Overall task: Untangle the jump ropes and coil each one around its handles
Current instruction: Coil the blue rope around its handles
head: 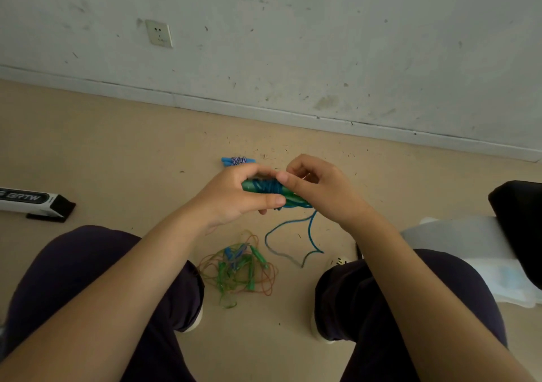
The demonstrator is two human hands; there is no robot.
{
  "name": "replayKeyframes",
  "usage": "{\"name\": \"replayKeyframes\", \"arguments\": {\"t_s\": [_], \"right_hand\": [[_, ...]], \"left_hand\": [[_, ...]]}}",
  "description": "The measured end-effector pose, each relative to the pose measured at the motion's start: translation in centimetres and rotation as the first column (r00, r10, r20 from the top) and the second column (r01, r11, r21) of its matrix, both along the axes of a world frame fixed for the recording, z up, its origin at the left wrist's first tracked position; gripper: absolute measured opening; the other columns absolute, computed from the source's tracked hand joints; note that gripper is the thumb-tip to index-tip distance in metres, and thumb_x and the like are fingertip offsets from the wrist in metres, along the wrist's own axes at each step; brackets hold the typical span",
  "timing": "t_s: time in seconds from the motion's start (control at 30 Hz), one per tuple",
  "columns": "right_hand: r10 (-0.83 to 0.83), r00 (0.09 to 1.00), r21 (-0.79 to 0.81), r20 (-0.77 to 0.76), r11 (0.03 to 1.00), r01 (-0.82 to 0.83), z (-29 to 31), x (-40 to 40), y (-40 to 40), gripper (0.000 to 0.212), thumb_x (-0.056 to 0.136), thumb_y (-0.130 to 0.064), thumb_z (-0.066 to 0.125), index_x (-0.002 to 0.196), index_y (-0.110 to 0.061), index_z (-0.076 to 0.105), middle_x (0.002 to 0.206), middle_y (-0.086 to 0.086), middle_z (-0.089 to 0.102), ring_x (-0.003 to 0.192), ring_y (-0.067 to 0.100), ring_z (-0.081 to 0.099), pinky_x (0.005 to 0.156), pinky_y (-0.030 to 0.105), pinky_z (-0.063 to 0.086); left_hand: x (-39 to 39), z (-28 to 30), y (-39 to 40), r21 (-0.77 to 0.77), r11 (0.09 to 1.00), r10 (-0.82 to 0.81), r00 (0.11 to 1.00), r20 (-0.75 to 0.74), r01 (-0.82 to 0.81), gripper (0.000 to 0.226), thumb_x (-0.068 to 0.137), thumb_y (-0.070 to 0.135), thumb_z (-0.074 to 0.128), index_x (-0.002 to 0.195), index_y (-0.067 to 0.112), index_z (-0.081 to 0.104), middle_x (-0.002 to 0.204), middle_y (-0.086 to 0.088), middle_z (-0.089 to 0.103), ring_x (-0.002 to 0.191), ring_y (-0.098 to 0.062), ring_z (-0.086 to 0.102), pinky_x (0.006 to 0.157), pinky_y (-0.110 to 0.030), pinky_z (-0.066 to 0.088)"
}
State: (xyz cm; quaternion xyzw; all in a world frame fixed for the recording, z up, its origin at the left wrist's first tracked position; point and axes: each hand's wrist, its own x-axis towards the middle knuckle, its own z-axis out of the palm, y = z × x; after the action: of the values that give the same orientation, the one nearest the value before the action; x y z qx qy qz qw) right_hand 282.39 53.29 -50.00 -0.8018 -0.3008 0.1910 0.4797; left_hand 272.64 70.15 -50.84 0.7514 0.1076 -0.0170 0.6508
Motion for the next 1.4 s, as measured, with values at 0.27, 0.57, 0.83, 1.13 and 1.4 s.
{"name": "replayKeyframes", "arguments": {"t_s": [0.27,0.57,0.83,1.13,1.4], "right_hand": [[0.145,0.948,0.148,-0.284,0.983,-0.106,0.3,-0.8,0.3,0.041,0.083,-0.040,0.070,0.115,-0.017,0.061,0.089,0.001,0.068,0.069,0.023,0.064,0.065,0.036,0.054],[0.039,0.982,-0.007,-0.185,0.999,-0.041,-1.6,-2.0,1.5,0.027,0.103,-0.022,0.047,0.099,-0.009,0.069,0.054,-0.004,0.050,0.048,0.007,0.040,0.051,0.017,0.036],[0.146,0.981,-0.156,0.130,0.980,-0.125,-0.1,-2.7,1.5,0.023,0.100,-0.025,0.053,0.088,-0.014,0.069,0.062,-0.010,0.047,0.055,0.000,0.044,0.057,0.013,0.035],[0.021,0.936,-0.025,0.352,1.000,-0.013,0.4,-0.4,-0.1,0.010,0.090,-0.019,0.068,0.085,-0.011,0.073,0.072,-0.003,0.063,0.067,0.010,0.054,0.063,0.030,0.045],[0.032,0.930,-0.041,0.365,0.999,-0.019,-0.3,-0.4,-0.1,0.014,0.084,-0.030,0.074,0.076,-0.022,0.066,0.073,-0.002,0.062,0.070,0.014,0.056,0.064,0.035,0.049]], "left_hand": [[0.3,-0.2,-0.1,-0.079,0.983,0.173,0.975,0.137,-0.163,0.026,0.085,0.019,0.077,0.108,0.032,0.073,0.091,0.003,0.074,0.068,-0.014,0.065,0.063,-0.027,0.050],[0.4,0.4,1.1,-0.606,0.795,0.107,0.987,0.117,-0.014,0.039,0.089,0.005,0.063,0.127,0.015,0.058,0.103,-0.010,0.068,0.079,-0.018,0.066,0.068,-0.024,0.053],[0.8,-0.7,1.6,0.034,0.949,0.305,0.940,0.152,-0.313,0.032,0.099,0.007,0.057,0.130,0.016,0.058,0.095,-0.003,0.069,0.065,-0.011,0.066,0.057,-0.024,0.049],[0.3,-0.3,1.0,0.121,0.986,-0.106,0.992,-0.065,0.113,0.042,0.098,0.013,0.061,0.138,0.026,0.056,0.079,0.010,0.072,0.062,-0.011,0.064,0.051,-0.023,0.044],[0.0,-0.3,0.9,0.042,0.975,-0.212,0.974,-0.083,0.216,0.044,0.097,0.006,0.060,0.137,0.025,0.058,0.093,0.009,0.072,0.077,-0.013,0.067,0.058,-0.025,0.049]]}}
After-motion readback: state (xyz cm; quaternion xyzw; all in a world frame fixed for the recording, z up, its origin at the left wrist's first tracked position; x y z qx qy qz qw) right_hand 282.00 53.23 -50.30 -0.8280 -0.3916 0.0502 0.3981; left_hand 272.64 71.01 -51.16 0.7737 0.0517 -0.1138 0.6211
